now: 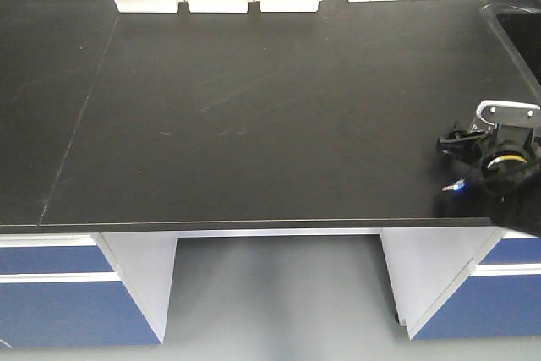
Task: Grab beaker and place in storage area
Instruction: 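Move the right gripper down around the clear glass beaker, then close the right gripper on the beaker and lift it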
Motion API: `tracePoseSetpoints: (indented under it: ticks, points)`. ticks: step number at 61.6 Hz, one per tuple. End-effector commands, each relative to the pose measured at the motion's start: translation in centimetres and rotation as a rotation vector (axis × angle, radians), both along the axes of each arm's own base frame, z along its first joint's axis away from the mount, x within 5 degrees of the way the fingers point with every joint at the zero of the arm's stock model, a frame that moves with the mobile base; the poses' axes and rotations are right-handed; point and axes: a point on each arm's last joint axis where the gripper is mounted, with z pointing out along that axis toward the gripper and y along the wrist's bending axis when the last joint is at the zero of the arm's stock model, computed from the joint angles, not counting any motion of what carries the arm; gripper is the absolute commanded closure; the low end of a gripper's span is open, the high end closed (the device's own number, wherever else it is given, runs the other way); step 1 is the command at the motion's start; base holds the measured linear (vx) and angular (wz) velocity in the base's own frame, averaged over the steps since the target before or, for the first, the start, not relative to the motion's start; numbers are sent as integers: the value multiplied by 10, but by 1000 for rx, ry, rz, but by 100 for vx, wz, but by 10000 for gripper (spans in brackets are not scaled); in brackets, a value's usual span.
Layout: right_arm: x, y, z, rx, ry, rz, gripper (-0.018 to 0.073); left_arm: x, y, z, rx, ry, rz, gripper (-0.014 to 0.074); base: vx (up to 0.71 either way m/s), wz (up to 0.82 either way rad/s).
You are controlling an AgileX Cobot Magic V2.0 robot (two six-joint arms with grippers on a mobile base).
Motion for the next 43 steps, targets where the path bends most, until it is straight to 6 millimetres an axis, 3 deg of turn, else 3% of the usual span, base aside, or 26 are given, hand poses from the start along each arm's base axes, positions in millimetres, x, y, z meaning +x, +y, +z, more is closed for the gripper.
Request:
tracePoseSetpoints:
  ticks: [1, 12, 28, 35, 43]
  points:
    - [15, -13, 22, -20, -103, -25, -30, -1, -2, 1, -10, -81, -19, 605, 0, 0]
    - [25, -26, 21, -23, -105, 13, -30, -1, -2, 1, -10, -81, -19, 605, 0, 0]
    - [30, -27, 10, -42, -95, 92, 14, -1, -2, 1, -10, -81, -19, 605, 0, 0]
    - [31, -26, 5, -50, -111, 107, 112, -1, -2, 1, -10, -81, -19, 605, 0, 0]
    - [32, -23, 9, -66, -139, 144, 321, -1, -2, 1, -10, -81, -19, 605, 0, 0]
